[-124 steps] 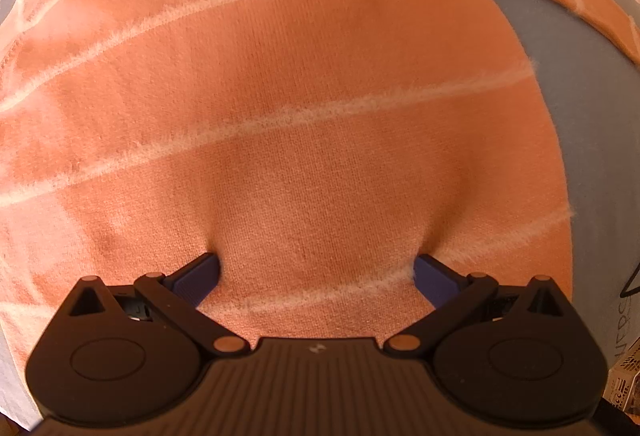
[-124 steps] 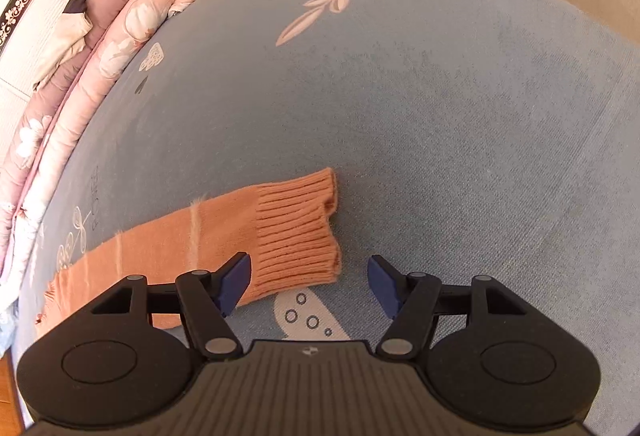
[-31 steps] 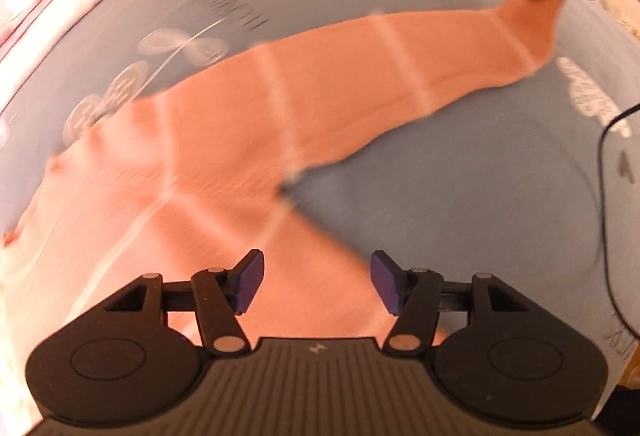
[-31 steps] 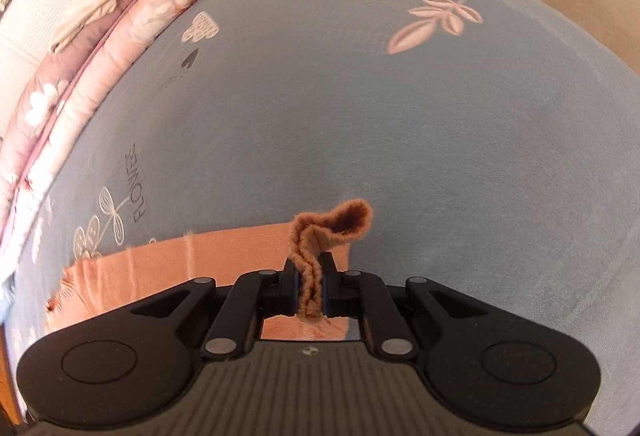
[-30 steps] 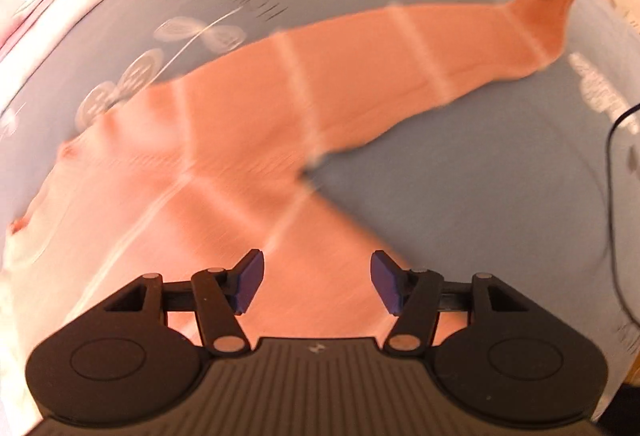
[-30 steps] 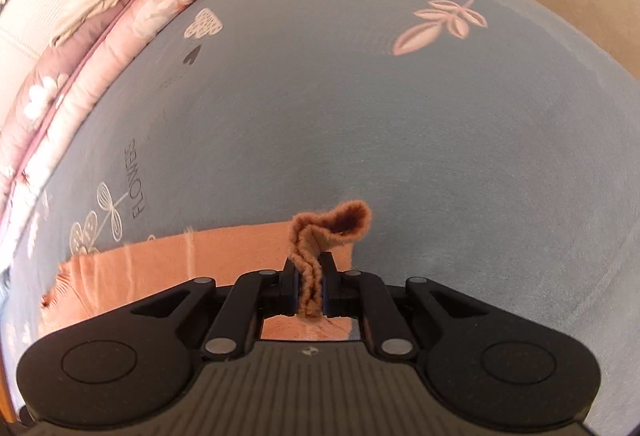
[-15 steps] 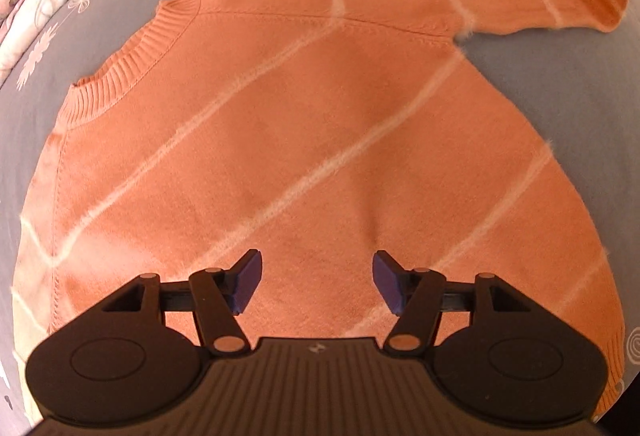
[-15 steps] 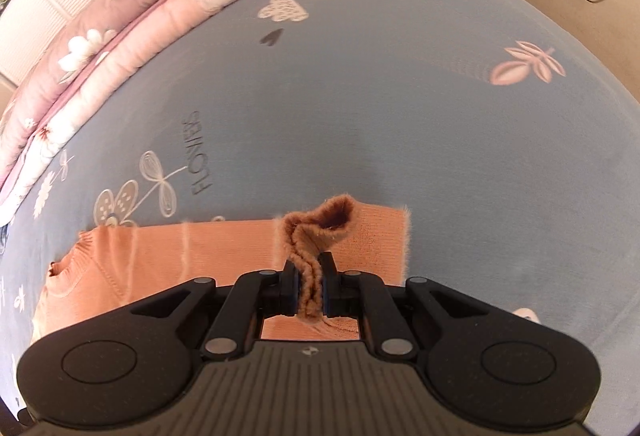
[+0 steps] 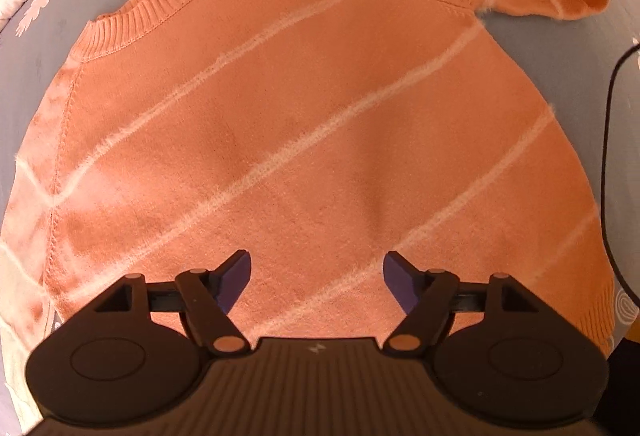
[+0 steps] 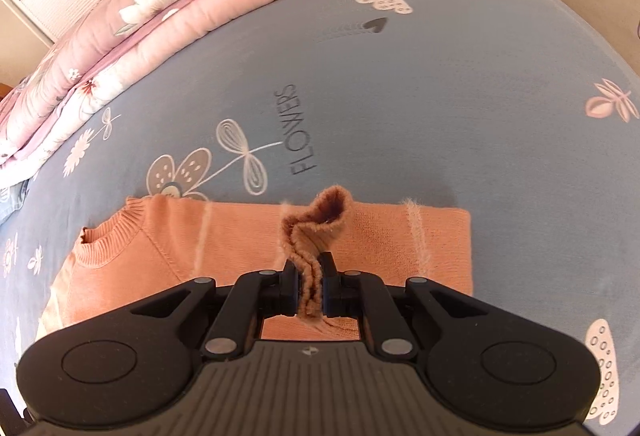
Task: Fold clothes
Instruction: 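Lift the cuff and carry it across the sweater body with the right gripper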
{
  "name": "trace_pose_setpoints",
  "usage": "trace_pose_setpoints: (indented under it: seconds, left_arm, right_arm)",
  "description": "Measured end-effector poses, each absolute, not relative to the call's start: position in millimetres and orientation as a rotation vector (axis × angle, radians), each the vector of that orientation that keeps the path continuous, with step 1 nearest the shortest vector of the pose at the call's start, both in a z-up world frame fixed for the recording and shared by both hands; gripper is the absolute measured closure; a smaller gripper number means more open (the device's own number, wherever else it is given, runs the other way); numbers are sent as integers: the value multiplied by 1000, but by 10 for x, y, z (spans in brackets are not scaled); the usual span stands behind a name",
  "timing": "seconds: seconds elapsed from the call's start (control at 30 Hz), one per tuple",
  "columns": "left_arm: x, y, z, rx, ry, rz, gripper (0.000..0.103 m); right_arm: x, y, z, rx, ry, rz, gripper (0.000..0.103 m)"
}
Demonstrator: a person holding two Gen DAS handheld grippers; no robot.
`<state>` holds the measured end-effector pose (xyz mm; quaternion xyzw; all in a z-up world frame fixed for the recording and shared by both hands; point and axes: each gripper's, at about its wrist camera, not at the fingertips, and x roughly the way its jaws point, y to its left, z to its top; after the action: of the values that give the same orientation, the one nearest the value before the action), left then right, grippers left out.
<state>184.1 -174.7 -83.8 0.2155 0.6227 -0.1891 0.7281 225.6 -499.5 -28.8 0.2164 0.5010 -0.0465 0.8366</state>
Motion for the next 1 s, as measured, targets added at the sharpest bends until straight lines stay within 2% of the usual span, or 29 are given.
trace_pose_setpoints:
  seconds: [0.47, 1.0]
  left_arm:
    - [1838, -1136, -942, 396, 1444, -421, 29]
    - [1765, -578, -1110, 299, 1506, -527, 26]
  right_arm:
    - [2680, -4086, -102, 403, 1050, -14, 91]
    - [2943, -2834, -168, 298, 1082, -12, 91]
